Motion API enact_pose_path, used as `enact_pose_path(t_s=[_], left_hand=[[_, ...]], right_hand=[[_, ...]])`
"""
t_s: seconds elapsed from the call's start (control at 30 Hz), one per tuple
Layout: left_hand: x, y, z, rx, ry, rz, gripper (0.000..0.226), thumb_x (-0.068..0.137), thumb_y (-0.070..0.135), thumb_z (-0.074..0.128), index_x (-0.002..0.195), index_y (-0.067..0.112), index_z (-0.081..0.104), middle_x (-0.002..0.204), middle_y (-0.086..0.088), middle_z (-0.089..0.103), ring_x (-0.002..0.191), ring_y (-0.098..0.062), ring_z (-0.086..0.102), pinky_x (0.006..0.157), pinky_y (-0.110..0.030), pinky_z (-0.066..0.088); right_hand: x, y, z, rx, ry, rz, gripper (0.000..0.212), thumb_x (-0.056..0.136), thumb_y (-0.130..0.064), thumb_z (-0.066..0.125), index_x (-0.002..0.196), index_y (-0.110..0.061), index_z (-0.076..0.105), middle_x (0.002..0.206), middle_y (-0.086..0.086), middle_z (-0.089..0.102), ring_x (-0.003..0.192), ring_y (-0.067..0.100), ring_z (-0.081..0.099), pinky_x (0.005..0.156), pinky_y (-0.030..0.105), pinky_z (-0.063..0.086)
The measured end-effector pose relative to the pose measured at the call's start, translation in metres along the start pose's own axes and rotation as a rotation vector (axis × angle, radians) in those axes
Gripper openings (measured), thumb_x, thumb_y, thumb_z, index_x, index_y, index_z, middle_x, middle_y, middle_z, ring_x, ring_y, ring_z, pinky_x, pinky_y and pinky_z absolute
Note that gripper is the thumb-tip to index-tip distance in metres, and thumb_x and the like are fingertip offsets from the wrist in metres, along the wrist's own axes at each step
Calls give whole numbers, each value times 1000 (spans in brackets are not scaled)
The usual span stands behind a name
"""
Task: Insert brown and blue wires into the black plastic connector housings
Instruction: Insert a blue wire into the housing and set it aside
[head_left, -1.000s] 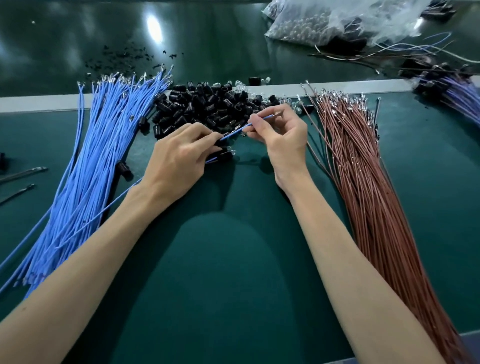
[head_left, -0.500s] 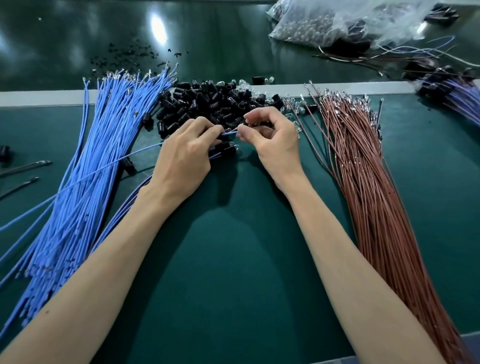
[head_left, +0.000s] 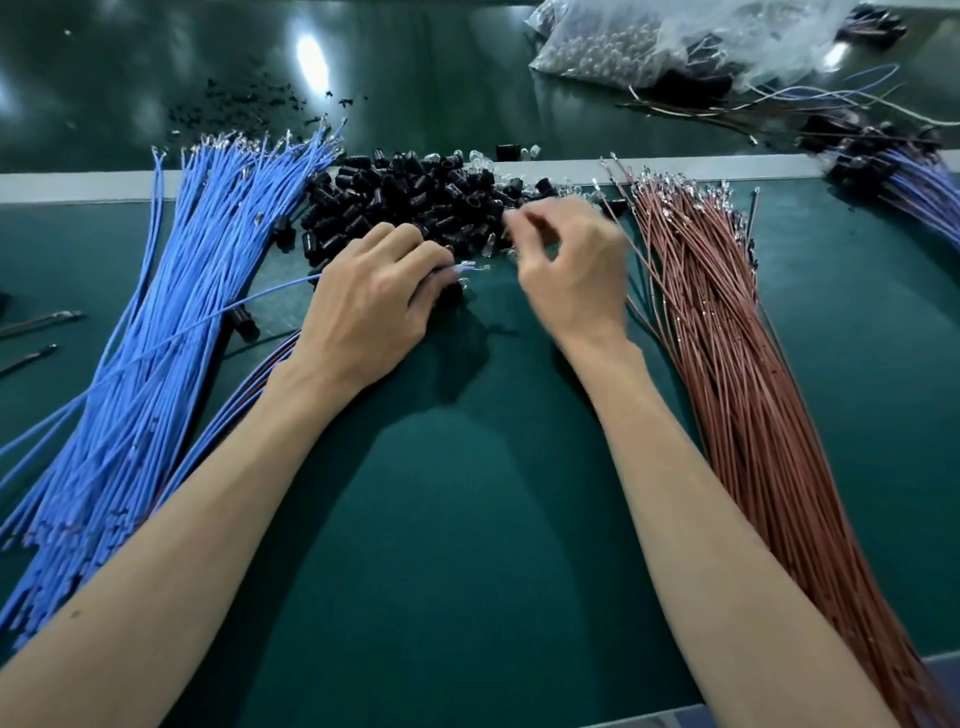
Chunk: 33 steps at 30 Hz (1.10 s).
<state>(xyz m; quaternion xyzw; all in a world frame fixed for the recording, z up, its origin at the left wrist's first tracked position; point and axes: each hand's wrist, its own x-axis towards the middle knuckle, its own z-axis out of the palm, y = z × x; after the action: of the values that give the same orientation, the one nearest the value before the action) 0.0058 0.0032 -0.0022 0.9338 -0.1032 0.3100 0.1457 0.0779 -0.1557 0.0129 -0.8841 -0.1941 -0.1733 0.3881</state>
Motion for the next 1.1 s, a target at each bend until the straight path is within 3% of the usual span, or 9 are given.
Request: enact_pose_path(t_s=[0.1,0.3,0.47,0.57,0.63,0.73,0.87,1.0,1.1], left_hand=[[-1,1,0,-34,-11,4,26,100,23,49,99,4,66,85,-10,63,78,-30,57,71,-43,50],[-1,-1,-1,-137,26,-20,22,97,21,54,96,4,67,92,-9,62,83,-24,57,73,-33,49],[-1,-1,-1,-142,24,-13,22,96,22,56,93,4,67,85,-7,64,77,-26,57,68,-39,49],[0,-1,-3,-203,18,-25,22,94,21,58,95,2,69,87,-6,70,75,-27,60,67,-36,51],[0,-1,-3,-249,-21,-54,23,92,23,60,99,3,69,88,-6,70,77,-20,59,69,-31,48],[0,-1,-2,-289,-87,-119,27,91,28,57,99,5,68,83,-3,68,74,-14,54,67,-31,45],[1,-3,-3,-372,-124,-158,37,90,34,44,88,3,64,71,9,52,62,-13,46,61,-38,46],[2,-3,-3,-383,-131,-175,36,91,37,46,88,6,65,69,12,51,61,-6,43,62,-35,45],[2,-4,-4,-396,-111,-210,25,93,30,56,97,8,67,66,9,56,60,-12,53,64,-35,49]], right_hand=[[4,13,-10,-394,-23,157,21,91,-27,61,106,-14,68,112,7,62,103,23,56,73,24,35],[7,19,-12,-346,-171,204,13,90,-22,62,99,-12,65,103,7,61,88,22,55,72,26,37],[2,3,-1,162,-16,153,9,85,-16,66,83,-16,57,72,-6,58,66,11,54,64,17,43],[-5,-11,4,593,-140,153,20,87,-7,64,94,-26,65,76,-7,64,69,12,63,68,22,52],[-8,-12,6,729,-240,129,23,88,-2,63,99,-20,71,83,-4,68,73,9,64,71,21,52],[-9,-10,8,778,-295,109,11,87,-7,65,93,-5,73,88,5,69,82,12,65,76,27,53],[-9,-5,5,784,-345,63,9,81,-12,72,89,-15,73,88,4,67,83,12,64,77,27,51],[-9,-3,5,758,-344,41,7,80,-10,74,86,-12,75,89,6,68,85,13,64,77,25,52],[-8,-3,7,666,-309,69,5,81,-8,74,82,-13,74,81,5,69,74,14,65,72,28,53]])
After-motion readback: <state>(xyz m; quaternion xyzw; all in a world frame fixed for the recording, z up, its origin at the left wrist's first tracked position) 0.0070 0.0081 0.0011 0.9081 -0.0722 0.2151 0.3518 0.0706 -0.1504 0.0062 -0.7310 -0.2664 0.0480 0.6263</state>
